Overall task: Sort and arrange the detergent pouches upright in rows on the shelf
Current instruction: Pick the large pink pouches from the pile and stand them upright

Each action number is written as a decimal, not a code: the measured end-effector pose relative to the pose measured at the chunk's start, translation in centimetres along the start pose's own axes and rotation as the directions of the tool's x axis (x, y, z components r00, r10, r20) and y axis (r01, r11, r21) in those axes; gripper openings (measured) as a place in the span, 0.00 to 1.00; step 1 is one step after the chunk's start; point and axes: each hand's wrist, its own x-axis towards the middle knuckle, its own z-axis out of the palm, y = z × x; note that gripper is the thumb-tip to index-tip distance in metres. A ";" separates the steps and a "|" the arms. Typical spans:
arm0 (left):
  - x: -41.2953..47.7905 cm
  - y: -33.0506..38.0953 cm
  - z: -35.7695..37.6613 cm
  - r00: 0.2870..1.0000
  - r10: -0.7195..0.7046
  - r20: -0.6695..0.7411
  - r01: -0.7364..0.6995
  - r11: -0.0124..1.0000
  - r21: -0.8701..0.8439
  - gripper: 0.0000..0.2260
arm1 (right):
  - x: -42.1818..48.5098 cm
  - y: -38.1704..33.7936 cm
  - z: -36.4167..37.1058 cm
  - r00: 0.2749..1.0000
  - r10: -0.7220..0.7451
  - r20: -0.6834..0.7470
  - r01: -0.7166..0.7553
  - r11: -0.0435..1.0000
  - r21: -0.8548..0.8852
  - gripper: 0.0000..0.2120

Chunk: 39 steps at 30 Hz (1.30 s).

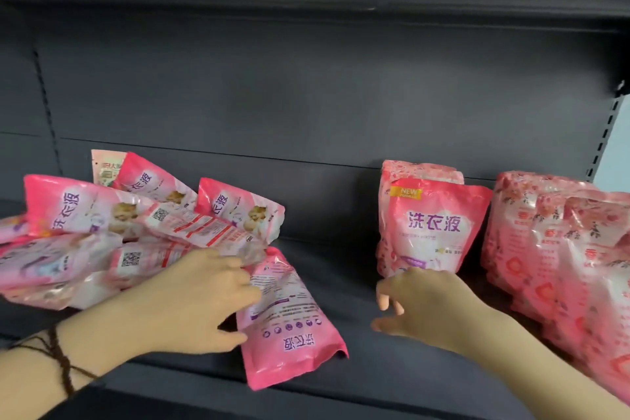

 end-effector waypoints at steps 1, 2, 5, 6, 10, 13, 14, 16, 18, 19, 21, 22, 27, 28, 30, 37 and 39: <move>-0.9 -0.1 0.3 1.000 0.021 0.013 -0.021 1.000 -0.017 0.16 | 0.3 -1.2 0.0 1.000 -0.004 0.000 0.004 1.000 0.007 0.19; -1.7 -0.2 0.6 0.999 0.042 0.006 -0.042 0.999 -0.028 0.16 | 0.6 -2.3 -0.1 1.000 -0.008 0.000 0.008 1.000 0.016 0.19; -3.3 -0.2 1.3 0.995 0.095 -0.006 -0.096 0.992 -0.087 0.17 | 1.5 -5.7 -0.1 1.000 -0.011 -0.016 0.012 0.998 0.066 0.15; -3.7 -0.1 1.8 0.993 0.120 -0.007 -0.120 0.987 -0.102 0.19 | 1.7 -6.8 -0.1 1.000 -0.006 -0.020 0.007 0.996 0.090 0.14; -3.9 1.2 3.4 0.981 0.135 -0.138 -0.157 0.974 -0.166 0.20 | 2.3 -9.7 0.0 0.995 0.060 -0.077 -0.040 0.971 0.236 0.14; -2.9 2.6 4.6 0.974 0.091 -0.208 -0.153 0.940 -0.305 0.19 | 2.2 -10.6 0.2 0.981 0.140 -0.133 -0.082 0.925 0.371 0.12; -2.5 3.0 4.9 0.968 0.090 -0.232 -0.167 0.926 -0.337 0.18 | 2.0 -10.6 0.1 0.973 0.175 -0.151 -0.096 0.901 0.423 0.11; -1.5 3.5 5.3 0.947 0.113 -0.300 -0.213 0.922 -0.325 0.13 | 1.5 -10.3 -0.1 0.945 0.251 -0.208 -0.102 0.833 0.543 0.12; -0.7 3.4 5.6 0.913 0.081 -0.401 -0.217 0.927 -0.305 0.11 | 1.1 -9.4 -0.4 0.898 0.335 -0.286 -0.051 0.724 0.688 0.15; -0.4 3.1 5.6 0.896 0.024 -0.444 -0.195 0.918 -0.345 0.09 | 1.0 -8.8 -0.5 0.868 0.390 -0.308 -0.006 0.627 0.779 0.17; 0.2 2.1 5.5 0.881 -0.120 -0.458 -0.149 0.848 -0.508 0.08 | 0.8 -7.6 -0.6 0.812 0.509 -0.286 0.092 0.373 0.923 0.18; 0.4 1.6 5.4 0.878 -0.198 -0.436 -0.106 0.807 -0.581 0.08 | 0.8 -7.1 -0.6 0.795 0.549 -0.257 0.132 0.257 0.957 0.20; 1.4 0.0 4.7 0.825 -0.544 -0.155 0.064 0.362 -0.930 0.13 | 2.2 -5.8 0.8 0.812 0.554 -0.185 0.179 0.065 0.982 0.29; 1.9 -0.1 4.2 0.790 -0.592 -0.159 0.047 0.317 -0.947 0.13 | 2.5 -5.9 1.3 0.831 0.521 -0.198 0.203 0.048 0.978 0.29; 3.1 -0.8 3.0 0.718 -0.674 -0.174 0.021 0.270 -0.963 0.15 | 2.9 -6.2 2.2 0.865 0.399 -0.304 0.283 0.112 0.953 0.27; 6.3 -1.5 2.4 0.631 -0.753 -0.186 -0.045 0.203 -0.978 0.21 | 5.3 -7.7 1.7 0.811 0.415 -0.412 0.459 -0.015 0.888 0.13; 6.3 -1.2 2.8 0.636 -0.762 -0.126 -0.046 0.126 -0.991 0.25 | 6.0 -7.7 1.5 0.788 0.480 -0.385 0.467 -0.059 0.882 0.14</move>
